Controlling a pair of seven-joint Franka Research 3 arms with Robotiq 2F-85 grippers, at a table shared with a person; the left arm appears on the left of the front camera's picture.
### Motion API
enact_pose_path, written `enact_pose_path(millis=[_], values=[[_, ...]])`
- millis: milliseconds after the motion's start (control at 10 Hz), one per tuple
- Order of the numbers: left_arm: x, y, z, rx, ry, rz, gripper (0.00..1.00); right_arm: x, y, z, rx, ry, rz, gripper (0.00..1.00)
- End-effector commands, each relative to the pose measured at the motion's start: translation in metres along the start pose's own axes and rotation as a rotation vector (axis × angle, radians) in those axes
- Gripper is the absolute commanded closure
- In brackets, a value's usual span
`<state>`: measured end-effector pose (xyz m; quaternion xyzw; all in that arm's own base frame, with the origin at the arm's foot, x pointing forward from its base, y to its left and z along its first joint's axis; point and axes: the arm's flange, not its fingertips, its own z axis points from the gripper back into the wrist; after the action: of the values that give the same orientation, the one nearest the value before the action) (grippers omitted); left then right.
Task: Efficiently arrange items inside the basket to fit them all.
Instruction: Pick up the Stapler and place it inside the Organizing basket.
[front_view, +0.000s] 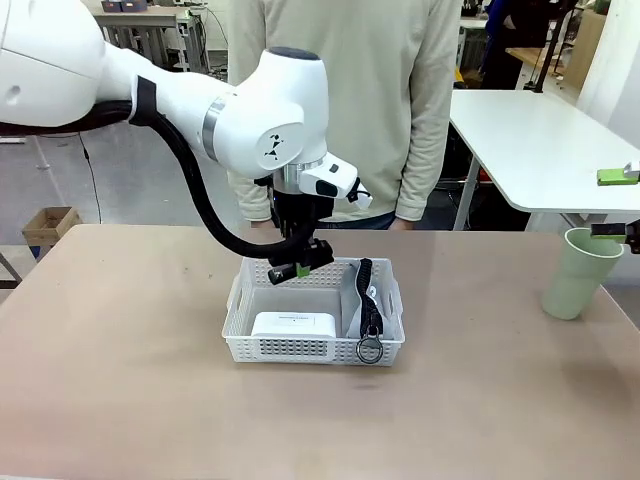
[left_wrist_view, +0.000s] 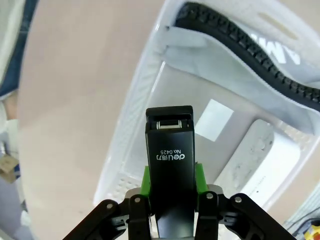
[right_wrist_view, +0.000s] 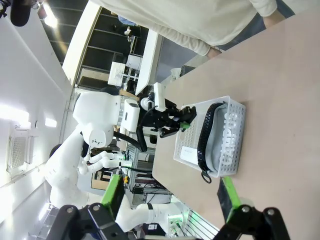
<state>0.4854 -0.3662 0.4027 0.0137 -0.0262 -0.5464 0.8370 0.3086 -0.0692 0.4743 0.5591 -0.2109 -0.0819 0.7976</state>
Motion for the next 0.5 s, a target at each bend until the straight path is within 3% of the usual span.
enact_pose_path(millis=[0,100,400], values=[[-0.011,-0.008,-0.004,-0.038,-0.007,0.081,0.63,0.001,0.001,-0.002,0.022,-0.014,0.005,0.0],[-0.016,-0.016,-0.015,-0.076,-0.013,0.109,0.63,0.001,0.001,-0.002,0.022,-0.014,0.005,0.0],[-0.019,-0.033,-0.044,-0.021,0.028,0.081,0.63,0.001,0.001,-0.002,0.022,-0.014,0.005,0.0]])
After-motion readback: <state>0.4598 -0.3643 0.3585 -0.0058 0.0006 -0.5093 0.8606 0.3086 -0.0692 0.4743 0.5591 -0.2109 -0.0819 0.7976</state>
